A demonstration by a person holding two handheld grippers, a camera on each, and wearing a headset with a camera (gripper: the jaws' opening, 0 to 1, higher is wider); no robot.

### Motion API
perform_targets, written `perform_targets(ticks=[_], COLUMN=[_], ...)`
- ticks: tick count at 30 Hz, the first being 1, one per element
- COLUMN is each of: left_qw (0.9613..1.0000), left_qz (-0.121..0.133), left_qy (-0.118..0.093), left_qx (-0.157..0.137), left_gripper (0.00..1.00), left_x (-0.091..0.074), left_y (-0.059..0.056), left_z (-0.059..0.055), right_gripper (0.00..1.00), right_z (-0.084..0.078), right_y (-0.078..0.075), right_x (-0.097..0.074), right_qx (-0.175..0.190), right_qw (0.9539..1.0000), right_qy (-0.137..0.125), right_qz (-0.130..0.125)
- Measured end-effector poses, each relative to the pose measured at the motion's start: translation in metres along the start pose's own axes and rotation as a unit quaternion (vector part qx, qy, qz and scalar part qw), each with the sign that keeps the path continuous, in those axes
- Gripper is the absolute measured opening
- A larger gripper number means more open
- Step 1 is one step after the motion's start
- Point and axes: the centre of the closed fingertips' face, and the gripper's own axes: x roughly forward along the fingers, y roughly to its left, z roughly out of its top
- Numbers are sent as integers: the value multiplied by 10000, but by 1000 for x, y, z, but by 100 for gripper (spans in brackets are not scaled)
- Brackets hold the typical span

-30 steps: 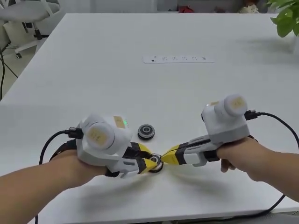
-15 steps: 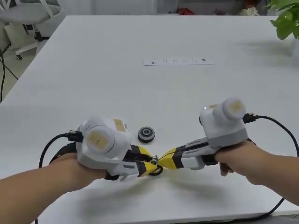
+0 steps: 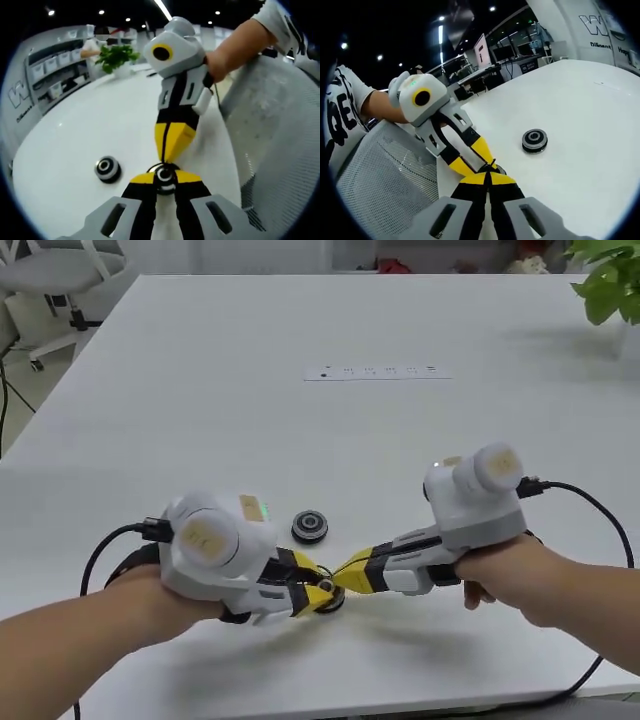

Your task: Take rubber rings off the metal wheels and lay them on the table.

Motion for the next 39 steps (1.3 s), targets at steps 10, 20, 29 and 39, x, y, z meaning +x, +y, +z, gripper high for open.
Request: perform_targets(ticks=[10,20,29,39], left_qw=[9998,9987,9966,9941], left_qz=[-59,-115,-43,52], left_qy=[-174,-437,-719,-902], left_qx=[-76,-227,-411,-608], left_gripper=[18,24,32,44], left_x=[-10,-26,-43,-62], left_y=[0,-3,0,3], left_z=[7,15,24,28], right_gripper=[0,0,0,0], right_z=[3,8,14,21], right_y=[0,8,12,14], right_x=[-2,-5,-5,-6], right_qx=[77,154,192,265], right_qw=[9999,9998,9995,9990], right_qy=[-62,-142,-219,-350], right_qz=[26,67,94,125])
